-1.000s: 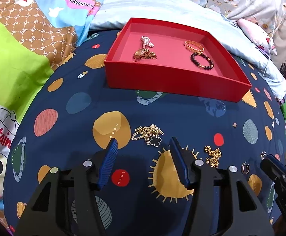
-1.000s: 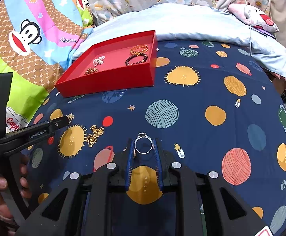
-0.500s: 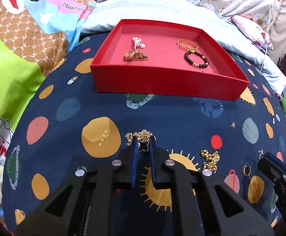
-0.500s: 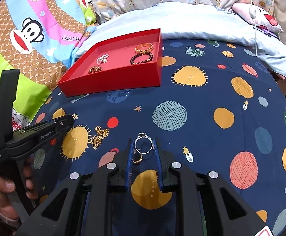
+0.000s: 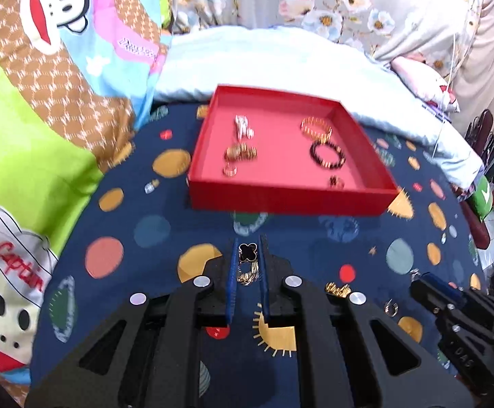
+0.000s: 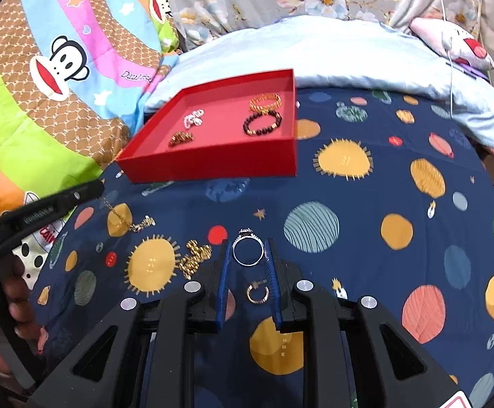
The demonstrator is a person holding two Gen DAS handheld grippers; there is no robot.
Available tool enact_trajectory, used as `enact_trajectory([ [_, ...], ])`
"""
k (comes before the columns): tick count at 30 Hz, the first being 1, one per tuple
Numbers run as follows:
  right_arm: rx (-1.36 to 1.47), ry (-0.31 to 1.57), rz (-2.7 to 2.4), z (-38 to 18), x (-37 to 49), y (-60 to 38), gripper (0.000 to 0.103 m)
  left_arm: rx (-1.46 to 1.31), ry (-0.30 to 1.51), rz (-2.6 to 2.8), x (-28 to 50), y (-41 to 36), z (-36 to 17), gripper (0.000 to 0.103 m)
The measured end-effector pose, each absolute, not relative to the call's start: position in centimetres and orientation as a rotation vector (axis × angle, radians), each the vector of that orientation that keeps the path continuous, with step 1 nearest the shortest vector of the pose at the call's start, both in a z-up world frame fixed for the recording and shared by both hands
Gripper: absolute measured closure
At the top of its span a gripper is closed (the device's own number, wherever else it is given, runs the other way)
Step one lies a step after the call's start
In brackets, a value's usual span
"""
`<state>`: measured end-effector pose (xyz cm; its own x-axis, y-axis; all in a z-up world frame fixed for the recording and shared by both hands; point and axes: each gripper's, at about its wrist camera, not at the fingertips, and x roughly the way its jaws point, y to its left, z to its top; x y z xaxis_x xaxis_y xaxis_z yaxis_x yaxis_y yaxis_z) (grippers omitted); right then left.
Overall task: Organize jewelry
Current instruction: 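Carry the clover chain with the left gripper while the right carries the rings into the tray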
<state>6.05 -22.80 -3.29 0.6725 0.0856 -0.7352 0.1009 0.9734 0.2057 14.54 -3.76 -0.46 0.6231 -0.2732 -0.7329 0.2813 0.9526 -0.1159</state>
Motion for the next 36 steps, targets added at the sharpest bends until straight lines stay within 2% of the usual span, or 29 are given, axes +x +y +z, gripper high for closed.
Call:
enact_trajectory([
  [13,0.204,0.694,0.051,3.2,10.4,-23.4,0.084,0.023,0.67,-0.363,17.1,-4.7,7.9,0.093],
  [19,0.2,0.667,0.06,4.3,14.2,-23.7,0.084,0.036,0.595,-0.373,19.3,-6.4,10.7,0.093],
  [25,0.219,0.694,0.074,3.1,17.5,-23.8,0.084,0.042,0.605,-0.37,22.0,-8.0,10.2,0.093],
  [36,0.217,0.776,0.098,-0.7,20.9,-22.6,0.084,0.061,0.701,-0.337,25.2,-8.8,5.2,0.093],
])
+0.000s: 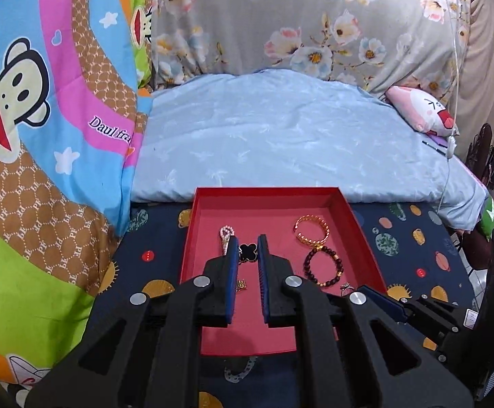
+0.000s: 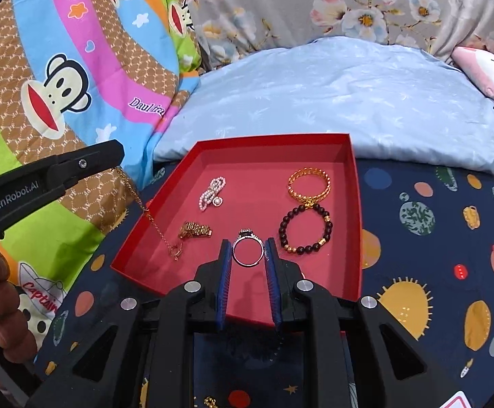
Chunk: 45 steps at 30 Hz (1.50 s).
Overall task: Organize jewelry
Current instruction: 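Carry the clover chain with the left gripper while the right carries the rings into the tray, then withdraw both grippers from the tray toward the remaining jewelry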
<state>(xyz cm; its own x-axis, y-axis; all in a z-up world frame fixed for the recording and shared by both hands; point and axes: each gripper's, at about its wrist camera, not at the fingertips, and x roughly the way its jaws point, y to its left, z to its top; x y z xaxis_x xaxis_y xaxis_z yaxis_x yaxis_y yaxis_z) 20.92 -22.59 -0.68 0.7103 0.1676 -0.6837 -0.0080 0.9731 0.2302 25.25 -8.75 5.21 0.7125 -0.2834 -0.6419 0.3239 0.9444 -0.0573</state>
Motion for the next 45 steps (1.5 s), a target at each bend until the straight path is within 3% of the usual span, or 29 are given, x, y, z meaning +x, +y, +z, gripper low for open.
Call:
enact_trajectory([
  [13,0.18,0.799,0.089,-2.7,23.2,-21.4,0.083,0.064,0.757,-0.286,27.1,-8.1,2.3,0.091],
  [17,0.18,0.789,0.079,-2.6,22.9,-21.4,0.083,0.047,0.779,-0.273,27.3,-7.6,2.0,0.08],
  [45,0.223,0.807,0.058,-1.6,11.2,-20.9,0.083,0.067,0.867,-0.282,20.0,-7.0,-0.4,0.08],
])
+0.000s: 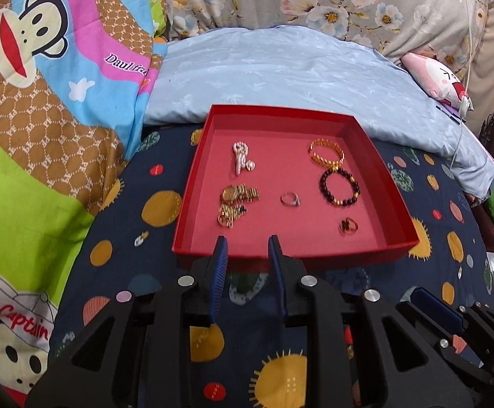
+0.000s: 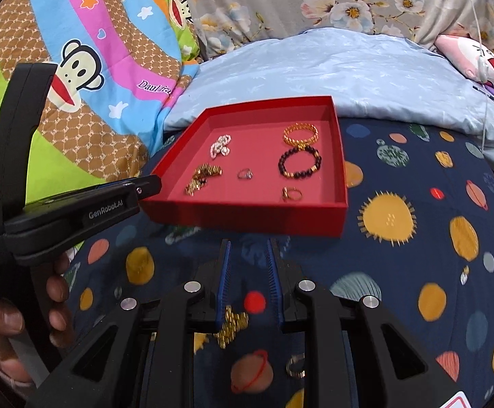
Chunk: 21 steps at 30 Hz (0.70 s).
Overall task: Organize jewelry
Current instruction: 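Withdraw both grippers from the tray toward the remaining jewelry, then close the right gripper on the last gold hoop earring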
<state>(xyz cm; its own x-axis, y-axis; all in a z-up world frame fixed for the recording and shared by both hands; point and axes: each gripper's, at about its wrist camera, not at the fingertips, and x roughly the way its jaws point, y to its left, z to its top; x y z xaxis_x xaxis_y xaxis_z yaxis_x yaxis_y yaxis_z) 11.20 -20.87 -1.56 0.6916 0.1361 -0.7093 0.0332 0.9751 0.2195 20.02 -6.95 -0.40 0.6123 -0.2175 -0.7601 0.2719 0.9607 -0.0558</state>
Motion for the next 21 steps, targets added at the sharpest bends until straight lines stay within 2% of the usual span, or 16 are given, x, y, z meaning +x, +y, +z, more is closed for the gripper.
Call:
enact_trajectory([
  [3,0.218,0.835,0.051,-2.4,9.3,-20.8,0.083,0.068,0.883,-0.288,18.7,-6.6,-1.0,0.074],
  [8,0.21,0.901,0.039,-4.6,6.5,-20.8,0.082,0.064,0.912,-0.281,16.4,-5.8,-2.4,0.073],
  [12,0.233,0.919,0.026,-5.6,5.1,-21.3,0.071,0.066,0.925,-0.276,15.2,-5.5,-3.2,0.067],
  [16,0.224,0.922,-0.003,-6.0,4.1,-21.7,0.07,0.071,0.938,-0.274,14.1,-5.4,-3.8,0.067],
  [18,0.227,0.924,-0.009,-6.2,4.0,-21.9,0.065,0.07,0.946,-0.274,13.7,-5.4,-4.2,0.06],
  [19,0.229,0.925,-0.012,-6.3,4.1,-22.0,0.064,0.073,0.944,-0.268,13.4,-5.4,-4.3,0.051],
  [21,0.235,0.928,-0.017,-6.6,4.1,-22.2,0.064,0.083,0.942,-0.261,13.0,-5.4,-4.5,0.048],
])
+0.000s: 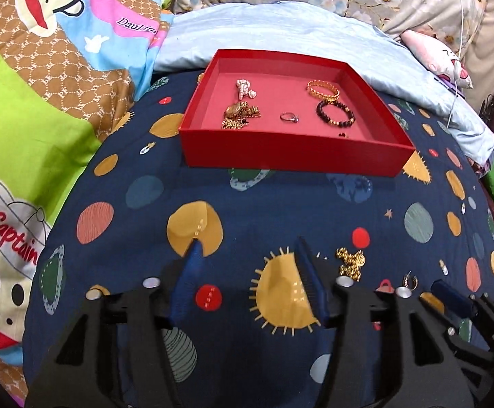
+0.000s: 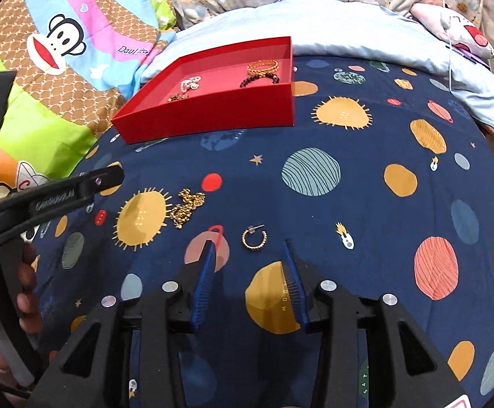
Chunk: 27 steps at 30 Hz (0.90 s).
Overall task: Organize jewelry
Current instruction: 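Close the right gripper on the last gold hoop earring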
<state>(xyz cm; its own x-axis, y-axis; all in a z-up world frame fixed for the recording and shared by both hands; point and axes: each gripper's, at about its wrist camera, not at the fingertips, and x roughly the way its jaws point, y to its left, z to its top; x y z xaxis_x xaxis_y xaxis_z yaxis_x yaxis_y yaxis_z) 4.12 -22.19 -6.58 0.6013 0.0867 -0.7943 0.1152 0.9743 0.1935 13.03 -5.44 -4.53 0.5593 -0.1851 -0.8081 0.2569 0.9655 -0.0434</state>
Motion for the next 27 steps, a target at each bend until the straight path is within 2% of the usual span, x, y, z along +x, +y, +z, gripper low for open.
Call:
enact_trajectory([
  [11,0.215,0.933,-0.016,-7.5,5.3,-21.7,0.067,0.072,0.979,-0.276,12.4,-5.6,-5.4,0.048],
  [13,0.202,0.932,-0.024,-7.6,5.5,-21.7,0.073,0.069,0.981,-0.282,12.5,-5.9,-5.4,0.048],
  [16,0.166,0.932,-0.048,-7.6,5.8,-21.6,0.087,0.069,0.985,-0.293,12.5,-6.5,-5.5,0.048],
  [27,0.201,0.92,-0.069,-7.2,5.2,-23.0,0.087,0.082,1.001,-0.352,12.1,-9.3,-5.9,0.048],
])
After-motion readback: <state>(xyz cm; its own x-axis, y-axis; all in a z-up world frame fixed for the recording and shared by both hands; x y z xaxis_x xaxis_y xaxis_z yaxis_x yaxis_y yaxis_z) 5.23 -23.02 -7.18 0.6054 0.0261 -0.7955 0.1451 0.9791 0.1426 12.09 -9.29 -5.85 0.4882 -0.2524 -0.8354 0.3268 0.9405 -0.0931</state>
